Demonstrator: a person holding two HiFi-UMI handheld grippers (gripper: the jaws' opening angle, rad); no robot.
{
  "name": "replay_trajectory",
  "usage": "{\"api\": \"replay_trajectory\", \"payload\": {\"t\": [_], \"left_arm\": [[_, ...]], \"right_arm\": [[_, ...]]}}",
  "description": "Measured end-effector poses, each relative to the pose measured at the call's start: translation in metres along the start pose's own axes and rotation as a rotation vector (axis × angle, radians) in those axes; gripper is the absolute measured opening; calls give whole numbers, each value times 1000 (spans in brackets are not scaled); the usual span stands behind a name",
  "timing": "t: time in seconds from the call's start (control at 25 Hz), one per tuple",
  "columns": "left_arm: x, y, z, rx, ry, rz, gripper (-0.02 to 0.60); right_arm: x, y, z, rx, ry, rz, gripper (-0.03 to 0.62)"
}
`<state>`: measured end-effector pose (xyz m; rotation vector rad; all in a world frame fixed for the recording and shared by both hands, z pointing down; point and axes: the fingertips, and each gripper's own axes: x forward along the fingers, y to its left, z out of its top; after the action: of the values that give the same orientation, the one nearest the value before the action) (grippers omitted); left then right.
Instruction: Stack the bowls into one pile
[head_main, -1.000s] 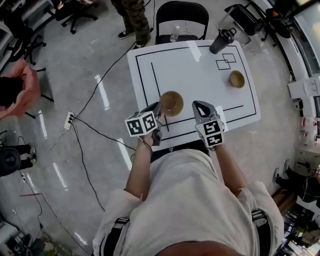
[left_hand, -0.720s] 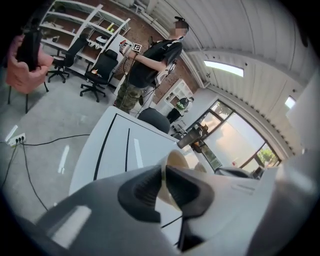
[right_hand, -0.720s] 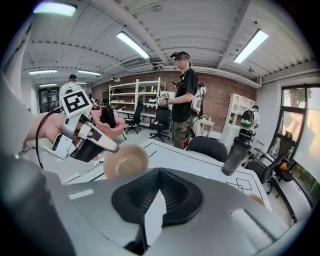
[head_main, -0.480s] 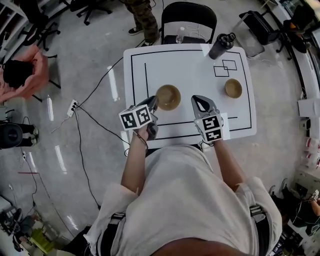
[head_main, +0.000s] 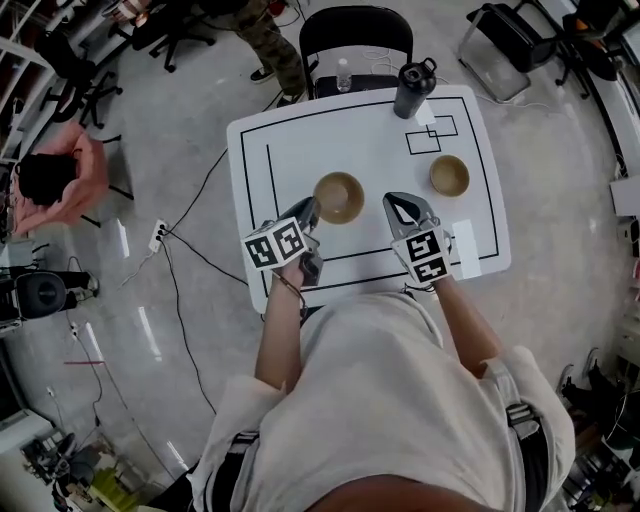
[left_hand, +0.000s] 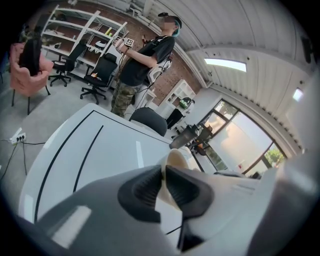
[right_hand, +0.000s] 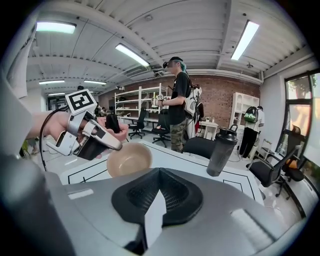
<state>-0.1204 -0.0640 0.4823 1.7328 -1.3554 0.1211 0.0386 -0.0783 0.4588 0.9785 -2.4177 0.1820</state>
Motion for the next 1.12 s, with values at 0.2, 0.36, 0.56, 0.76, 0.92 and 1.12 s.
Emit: {"api": "replay_trajectory", "payload": {"t": [0.2,0.36,0.56,0.76,0.92,1.12], "left_arm": [[10,-25,-1,21,30,-29,26],[20,-44,3,61,40,-55,26],[34,-57,-4,94,75,-53,26],[54,-80,-18,123,112,-78,26],[74,-104,-32,136,137,-111,26],[98,-134,-42,170,149,-134,26]], "right_arm": [[-20,-15,1,44,-18,-46,-2],[-34,-27,-5,70,-24,-88,-2],[-48,-43,-21,101,-14,-125,-2],[-68,-65,-38,119,-2,-175,-2],[-81,-84,-55,145,-10,-203,-2],[-102,-109,-81,159,2,-225,-2]]}}
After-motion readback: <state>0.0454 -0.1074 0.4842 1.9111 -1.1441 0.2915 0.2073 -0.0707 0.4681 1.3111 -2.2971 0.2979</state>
